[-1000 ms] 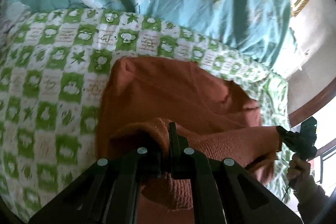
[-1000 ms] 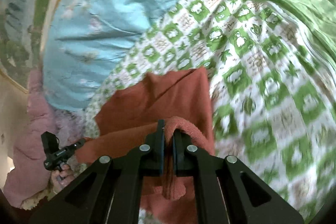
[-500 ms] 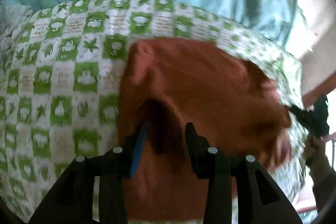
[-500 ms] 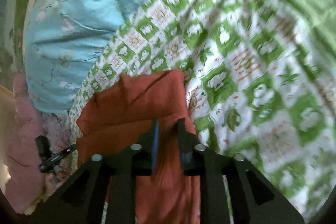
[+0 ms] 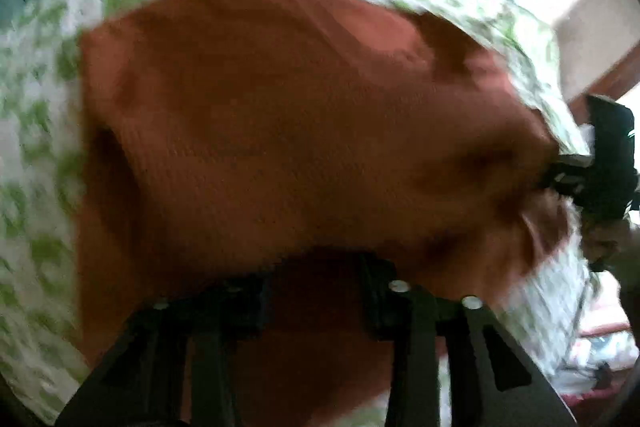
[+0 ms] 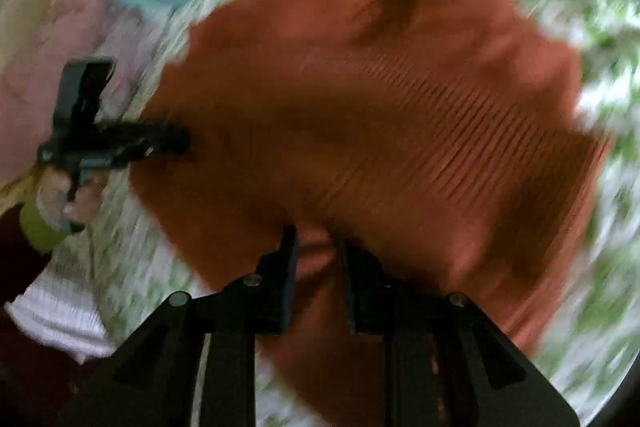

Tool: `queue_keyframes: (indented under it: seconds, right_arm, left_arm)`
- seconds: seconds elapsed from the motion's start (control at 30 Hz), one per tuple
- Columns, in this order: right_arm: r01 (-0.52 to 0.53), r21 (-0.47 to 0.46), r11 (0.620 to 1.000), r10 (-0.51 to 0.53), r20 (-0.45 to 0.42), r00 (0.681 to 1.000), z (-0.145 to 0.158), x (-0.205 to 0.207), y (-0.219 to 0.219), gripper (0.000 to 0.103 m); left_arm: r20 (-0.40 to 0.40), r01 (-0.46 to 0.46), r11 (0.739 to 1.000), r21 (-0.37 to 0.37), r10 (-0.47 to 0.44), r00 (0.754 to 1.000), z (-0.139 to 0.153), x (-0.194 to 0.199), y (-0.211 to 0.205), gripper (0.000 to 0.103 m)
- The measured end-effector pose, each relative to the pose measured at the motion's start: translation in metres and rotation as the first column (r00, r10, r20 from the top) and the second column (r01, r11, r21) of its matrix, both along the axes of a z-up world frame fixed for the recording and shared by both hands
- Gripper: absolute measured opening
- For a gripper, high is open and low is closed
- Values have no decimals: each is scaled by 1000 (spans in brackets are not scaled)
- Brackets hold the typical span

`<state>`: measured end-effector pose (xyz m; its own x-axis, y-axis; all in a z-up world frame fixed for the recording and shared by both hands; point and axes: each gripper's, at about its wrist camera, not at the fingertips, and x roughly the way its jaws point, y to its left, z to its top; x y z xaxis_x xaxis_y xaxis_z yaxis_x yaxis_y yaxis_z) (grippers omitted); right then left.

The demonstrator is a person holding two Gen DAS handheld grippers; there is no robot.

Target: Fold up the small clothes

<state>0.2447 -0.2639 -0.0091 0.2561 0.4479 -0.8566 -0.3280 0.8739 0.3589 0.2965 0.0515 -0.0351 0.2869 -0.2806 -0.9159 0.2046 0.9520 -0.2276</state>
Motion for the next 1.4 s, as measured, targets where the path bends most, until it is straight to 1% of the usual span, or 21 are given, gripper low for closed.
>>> queue_keyframes:
  seconds: [0.07, 0.13, 0.23, 0.37, 0.4, 0.47, 0.6, 0.67, 0.73, 0.83, 0.87, 0.93, 0.97, 1.03, 1.1, 1.17, 1.23, 1.27, 1.3, 1.37, 1.4]
  right_arm:
    - [120, -11, 993, -119, 62, 991, 9, 28, -25, 21]
    - [251, 10, 968, -251, 111, 962, 15, 56, -54, 21]
    - [399, 40, 916, -401, 126, 907, 17, 86, -89, 21]
    - [459, 70, 886, -464, 156, 872, 32, 91, -102, 23]
    - [454, 87, 887, -462, 178, 869, 40, 85, -102, 23]
    - [444, 101, 890, -455, 200, 868, 51, 74, -97, 23]
    - [371, 163, 914, -398, 191, 897, 61, 48, -77, 23]
    - [289, 188, 939, -319, 161, 934, 56, 38, -58, 23]
    - [166, 171, 971, -189, 129, 973, 45, 32, -24, 23]
    - [25, 112, 993, -39, 123, 992, 33, 34, 24, 25]
    - [7, 112, 994, -20, 120, 993, 33, 37, 33, 28]
    - [2, 112, 994, -14, 110, 994, 28, 49, 49, 50]
    - [14, 90, 996, -24, 112, 993, 28, 55, 55, 53]
    - [37, 31, 999, -41, 139, 989, 29, 63, 62, 53]
    - [57, -41, 998, -50, 152, 987, 28, 69, 67, 53]
    - [69, -102, 992, -57, 118, 991, 15, 78, 75, 53]
    - [75, -121, 990, -66, 76, 995, -2, 86, 82, 49]
    - [79, -135, 988, -71, 60, 996, -10, 90, 85, 39]
    - [83, -146, 986, -76, 54, 996, -16, 93, 87, 8]
    - [118, -133, 984, -113, 43, 993, -21, 98, 83, 4]
    - [147, -101, 984, -142, 57, 988, -18, 101, 80, 4]
  left_arm:
    - [49, -79, 995, 61, 76, 996, 7, 29, 17, 27]
    - [94, -174, 980, 99, 165, 982, 12, 55, 42, 29]
    - [123, -306, 949, 75, 295, 947, 16, 87, 75, 29]
    - [172, -377, 923, 80, 359, 917, 32, 87, 85, 31]
    - [191, -389, 916, 99, 366, 911, 36, 82, 85, 38]
    - [211, -402, 910, 104, 375, 903, 44, 65, 85, 41]
    - [188, -358, 934, -2, 352, 917, 51, 14, 67, 41]
    - [165, -305, 951, -41, 308, 937, 46, -7, 45, 42]
    - [145, -253, 967, -32, 255, 956, 38, -24, 25, 44]
    - [138, -196, 980, 24, 191, 972, 26, -31, 0, 49]
    - [139, -196, 979, 58, 187, 973, 23, -26, -2, 51]
    - [155, -236, 966, 109, 218, 964, 22, -17, 6, 58]
    - [173, -274, 953, 131, 250, 953, 24, -14, 15, 61]
    - [199, -336, 931, 144, 305, 931, 30, -14, 33, 78]
    - [225, -387, 910, 145, 351, 909, 34, -14, 50, 82]
    - [220, -404, 901, 159, 366, 904, 27, -9, 65, 82]
    - [200, -406, 896, 182, 371, 907, 15, 1, 70, 82]
    - [184, -403, 892, 203, 370, 911, 6, 12, 67, 82]
    - [165, -391, 892, 227, 361, 918, -3, 20, 65, 82]
    - [156, -364, 903, 230, 335, 929, -14, 27, 64, 59]
    - [140, -349, 919, 183, 327, 935, -17, 30, 65, 29]
